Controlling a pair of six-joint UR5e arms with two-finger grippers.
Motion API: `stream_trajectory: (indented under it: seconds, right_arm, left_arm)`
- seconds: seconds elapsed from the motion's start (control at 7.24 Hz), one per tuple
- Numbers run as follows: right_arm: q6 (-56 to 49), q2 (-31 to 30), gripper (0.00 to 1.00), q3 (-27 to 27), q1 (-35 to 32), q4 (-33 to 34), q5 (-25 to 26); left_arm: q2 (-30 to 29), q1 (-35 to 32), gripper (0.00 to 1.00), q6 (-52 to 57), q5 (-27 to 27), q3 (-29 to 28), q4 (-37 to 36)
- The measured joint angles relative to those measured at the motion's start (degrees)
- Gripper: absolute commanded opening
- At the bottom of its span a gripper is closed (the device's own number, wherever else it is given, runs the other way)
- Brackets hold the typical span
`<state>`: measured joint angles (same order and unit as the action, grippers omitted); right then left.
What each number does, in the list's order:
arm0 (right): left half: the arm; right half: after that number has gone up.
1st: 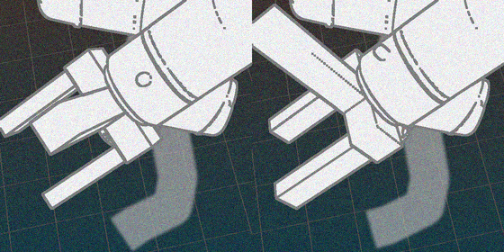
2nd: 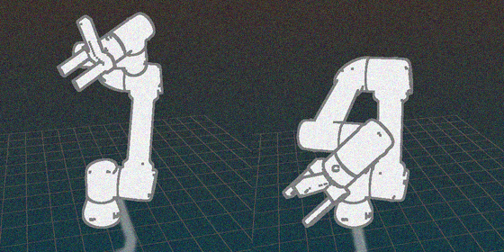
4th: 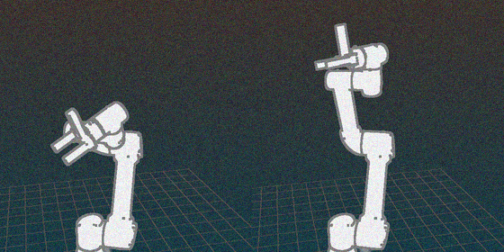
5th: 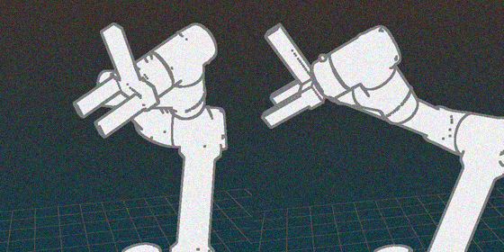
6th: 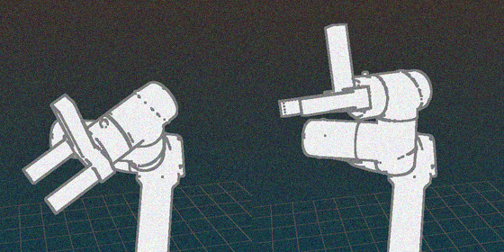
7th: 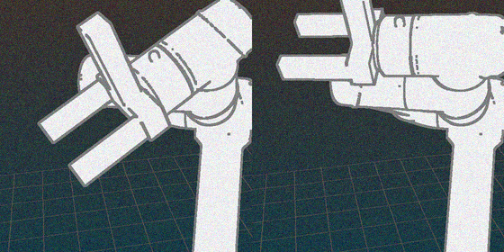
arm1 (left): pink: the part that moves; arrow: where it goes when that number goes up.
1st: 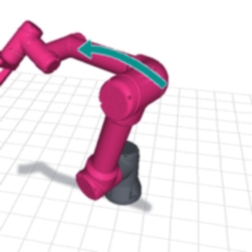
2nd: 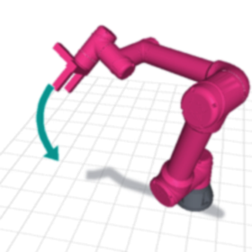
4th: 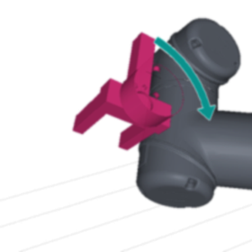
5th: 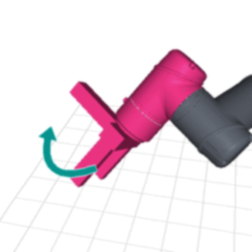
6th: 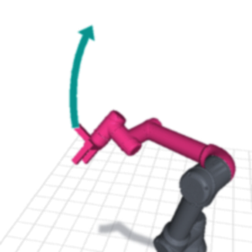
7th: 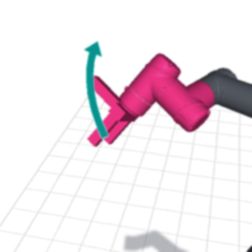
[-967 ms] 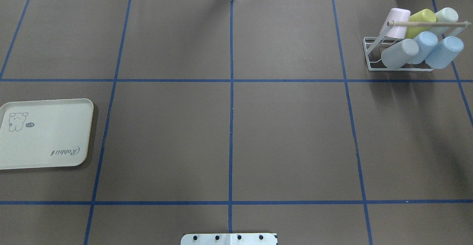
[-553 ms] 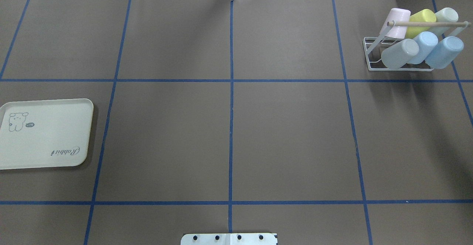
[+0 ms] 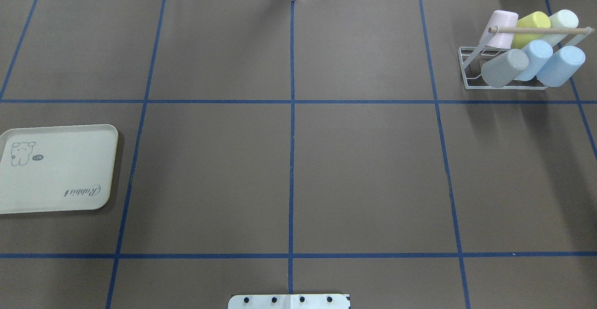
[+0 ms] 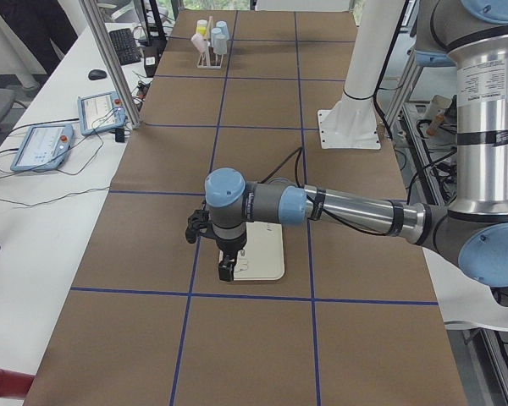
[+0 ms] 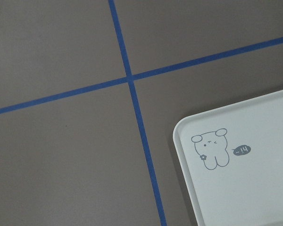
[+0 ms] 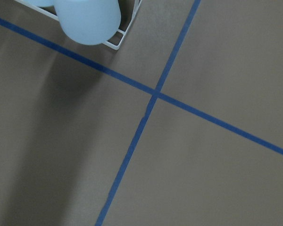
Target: Transfer IKEA cup to right arm and place on rack
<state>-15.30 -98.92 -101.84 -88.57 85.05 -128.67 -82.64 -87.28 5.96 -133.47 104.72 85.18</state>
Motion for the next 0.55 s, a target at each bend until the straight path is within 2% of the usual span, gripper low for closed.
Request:
stream_trajectory:
  seconds: [0.14,0.55]
  right_arm:
    - [0.2,-1.8,1.0,0.9,-1.7,0.0,-2.7]
    - [0.5,-3.2,1.0,3.6,-4.0,0.4,-2.6]
  left_arm:
    - [1.8,-2.1,1.0,2.9,-1.4,-0.3,0.3]
    - [4.4,-6.0,1.0,8.8,-2.0,-0.2,0.1]
